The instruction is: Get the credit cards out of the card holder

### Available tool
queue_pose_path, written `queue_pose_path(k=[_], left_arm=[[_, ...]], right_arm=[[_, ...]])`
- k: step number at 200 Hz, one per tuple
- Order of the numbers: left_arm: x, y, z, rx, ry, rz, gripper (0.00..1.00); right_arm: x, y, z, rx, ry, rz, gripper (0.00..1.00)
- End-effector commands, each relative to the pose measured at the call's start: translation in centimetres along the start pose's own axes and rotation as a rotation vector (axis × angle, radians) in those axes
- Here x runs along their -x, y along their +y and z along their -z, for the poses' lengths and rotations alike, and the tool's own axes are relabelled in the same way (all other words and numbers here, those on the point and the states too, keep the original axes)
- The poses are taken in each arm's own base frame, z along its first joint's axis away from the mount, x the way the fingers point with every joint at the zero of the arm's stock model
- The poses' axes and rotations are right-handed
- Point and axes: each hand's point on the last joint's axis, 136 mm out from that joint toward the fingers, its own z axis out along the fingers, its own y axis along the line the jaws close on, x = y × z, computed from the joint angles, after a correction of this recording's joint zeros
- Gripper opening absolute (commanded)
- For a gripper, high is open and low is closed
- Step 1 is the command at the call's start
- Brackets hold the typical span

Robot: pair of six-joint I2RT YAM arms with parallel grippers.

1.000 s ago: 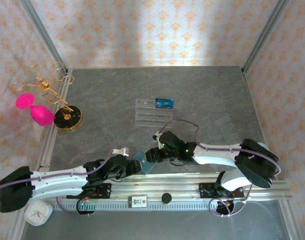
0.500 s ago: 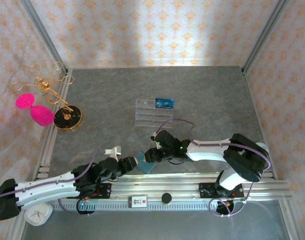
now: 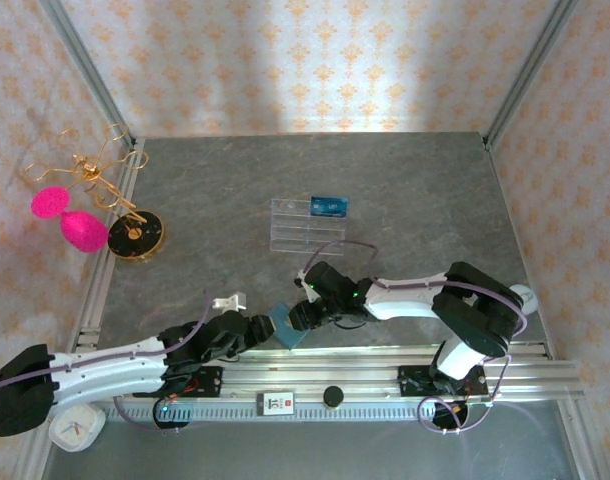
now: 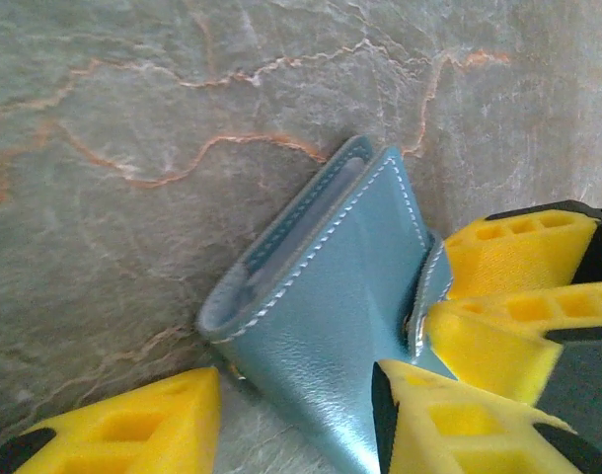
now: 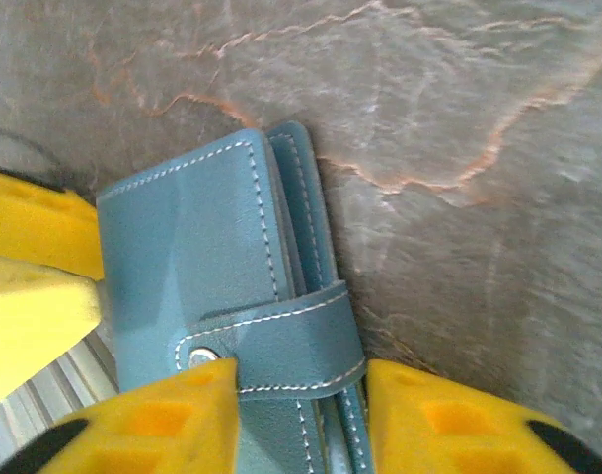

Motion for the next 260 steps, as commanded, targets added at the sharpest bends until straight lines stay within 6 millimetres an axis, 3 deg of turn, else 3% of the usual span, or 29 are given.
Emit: queue_pose_path(k=[1,20,33,65,98,148,190,202,218,260], left_arm=[[0.0,-2.1,-0.3,-0.062,0.018,-0.033,0.43],[-0.1,-2.2,-0.3,-0.065,0.025,-0.036,0.43],[0.1,-2.4,-0.1,-0.072,0.015,-0.039,0.44],[1.4,-3.2,1.0,-0.146,-0.054,-0.028,0.59],[3.4,-4.4,2.1,-0.248,-0.146,-0.017,0.64],[6.3,-8.5,4.3,-0.398,-0.283,-0.112,0.76],[7.7,-12.2,6.1,-0.489,-0.366,-0.233,0.79],[8.0,-12.9,6.6,-0.518,-0.391,-0.246,0.85],[8.4,-13.9,7.5,-0.559,-0.408,-0.257,0.92],[8.0,-15.8,8.7,-0.709,-0.370,-0.283,0.88]], right_arm=[[-2.4,1.1,-1.0,0.054,0.098,0.016,0.22],[-1.7,1.3,-0.8,0.051,0.057,0.010,0.00],[-0.8,1.5,-0.2,0.045,0.008,0.008,0.00],[1.6,1.2,2.2,0.071,-0.115,-0.049,0.00],[3.3,1.0,4.2,0.119,-0.199,-0.100,0.00],[5.3,1.5,6.7,0.138,-0.262,-0.094,0.00],[7.9,1.8,11.9,0.173,-0.370,-0.073,0.00],[8.4,2.0,13.0,0.194,-0.385,-0.064,0.00],[8.9,3.3,14.9,0.225,-0.417,-0.024,0.00],[9.5,5.8,16.7,0.317,-0.428,0.019,0.00]])
